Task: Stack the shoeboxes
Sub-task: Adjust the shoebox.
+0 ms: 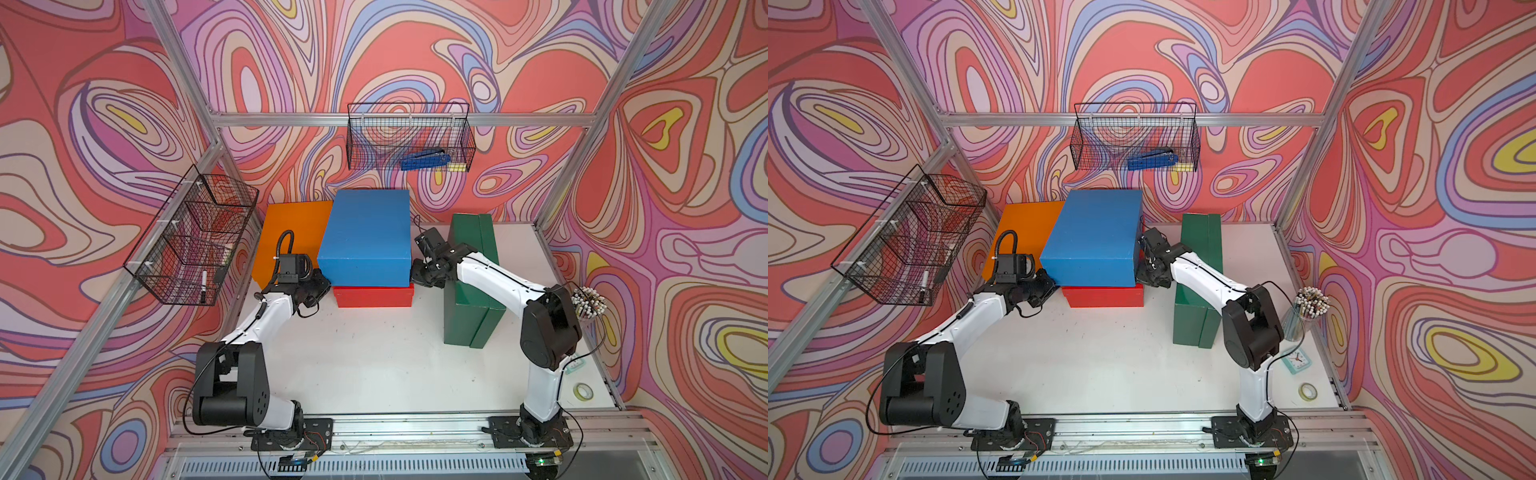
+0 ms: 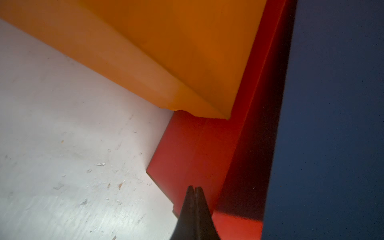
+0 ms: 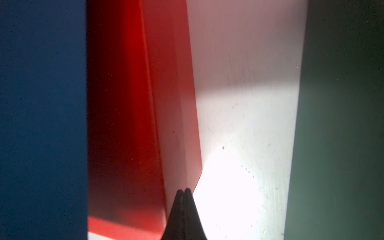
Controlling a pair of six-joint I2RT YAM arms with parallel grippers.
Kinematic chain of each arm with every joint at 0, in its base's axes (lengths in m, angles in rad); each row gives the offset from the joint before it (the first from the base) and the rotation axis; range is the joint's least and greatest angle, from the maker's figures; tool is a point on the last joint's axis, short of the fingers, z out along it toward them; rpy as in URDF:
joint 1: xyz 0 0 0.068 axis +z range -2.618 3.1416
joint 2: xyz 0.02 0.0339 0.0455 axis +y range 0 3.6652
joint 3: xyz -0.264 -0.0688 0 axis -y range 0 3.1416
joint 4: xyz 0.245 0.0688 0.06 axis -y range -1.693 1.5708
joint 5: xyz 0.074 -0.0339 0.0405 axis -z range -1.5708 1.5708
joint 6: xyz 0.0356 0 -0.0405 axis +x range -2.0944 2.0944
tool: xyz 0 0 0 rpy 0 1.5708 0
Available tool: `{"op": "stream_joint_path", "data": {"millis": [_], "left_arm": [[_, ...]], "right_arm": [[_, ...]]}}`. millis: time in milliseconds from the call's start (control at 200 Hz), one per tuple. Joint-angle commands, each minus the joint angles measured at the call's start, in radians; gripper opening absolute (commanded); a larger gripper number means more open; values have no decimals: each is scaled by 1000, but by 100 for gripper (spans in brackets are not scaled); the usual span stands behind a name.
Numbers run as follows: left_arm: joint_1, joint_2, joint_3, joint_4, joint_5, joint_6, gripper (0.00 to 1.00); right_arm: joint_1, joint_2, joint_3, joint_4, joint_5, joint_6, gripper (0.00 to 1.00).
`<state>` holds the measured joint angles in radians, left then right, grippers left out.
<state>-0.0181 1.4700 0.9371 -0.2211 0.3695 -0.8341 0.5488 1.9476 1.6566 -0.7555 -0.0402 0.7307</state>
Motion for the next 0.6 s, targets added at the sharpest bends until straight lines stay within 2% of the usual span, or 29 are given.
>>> {"op": "stream_joint_path", "data": {"millis": [0,230,511,596], "left_arm": [[-16,60,45,-26,40,29,0],[-17,151,67,-6,54,35,0],[-16,161,46,21,63,35,0],[-16,166,35,39,64,27,9]], "right_arm": [[-20,72,73,14,-41,-19,0],[-46,163,130,34,-93,-10,0],[-87,127,31,188,-192,26,0],[-99,119,5,240,-236,46,0]]}}
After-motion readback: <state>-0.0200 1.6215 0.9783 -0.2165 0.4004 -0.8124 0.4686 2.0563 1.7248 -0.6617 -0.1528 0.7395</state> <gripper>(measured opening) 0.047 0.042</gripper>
